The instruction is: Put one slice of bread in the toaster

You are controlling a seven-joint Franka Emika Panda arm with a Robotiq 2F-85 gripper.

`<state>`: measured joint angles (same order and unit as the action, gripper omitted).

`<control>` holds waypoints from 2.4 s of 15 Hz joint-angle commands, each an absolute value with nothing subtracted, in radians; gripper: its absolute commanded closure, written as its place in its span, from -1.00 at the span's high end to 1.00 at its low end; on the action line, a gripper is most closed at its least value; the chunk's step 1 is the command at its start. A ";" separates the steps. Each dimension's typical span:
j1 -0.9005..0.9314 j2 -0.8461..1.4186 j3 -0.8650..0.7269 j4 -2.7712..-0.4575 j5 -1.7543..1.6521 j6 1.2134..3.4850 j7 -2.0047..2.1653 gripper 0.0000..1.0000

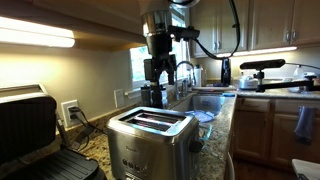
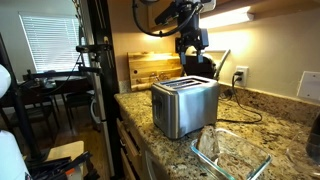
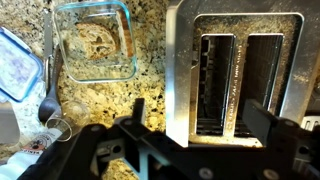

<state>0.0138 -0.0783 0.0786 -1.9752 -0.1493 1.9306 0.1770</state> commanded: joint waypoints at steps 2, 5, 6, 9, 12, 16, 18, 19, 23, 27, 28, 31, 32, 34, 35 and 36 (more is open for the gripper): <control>0.016 -0.135 0.067 -2.016 -0.176 1.902 0.234 1.00; 0.013 -0.145 0.060 -2.023 -0.175 1.897 0.257 1.00; 0.012 -0.149 0.058 -2.026 -0.175 1.894 0.262 1.00; 0.013 -0.172 0.058 -2.044 -0.172 1.878 0.284 1.00; 0.011 -0.186 0.059 -2.058 -0.169 1.868 0.300 1.00; 0.005 -0.195 0.054 -2.082 -0.162 1.866 0.313 1.00; -0.004 -0.186 0.046 -2.085 -0.163 1.868 0.315 1.00; -0.009 -0.182 0.040 -2.087 -0.162 1.870 0.314 1.00; -0.033 -0.169 0.017 -2.091 -0.163 1.874 0.312 1.00; -0.054 -0.151 -0.004 -2.095 -0.160 1.882 0.305 1.00; -0.056 -0.145 -0.009 -2.093 -0.159 1.884 0.303 1.00; -0.064 -0.122 -0.021 -2.086 -0.160 1.886 0.300 1.00; -0.064 -0.116 -0.024 -2.084 -0.159 1.885 0.300 1.00; -0.067 -0.105 -0.030 -2.083 -0.159 1.885 0.299 1.00; -0.069 -0.103 -0.031 -2.084 -0.157 1.885 0.300 1.00; -0.071 -0.098 -0.033 -2.084 -0.156 1.885 0.299 1.00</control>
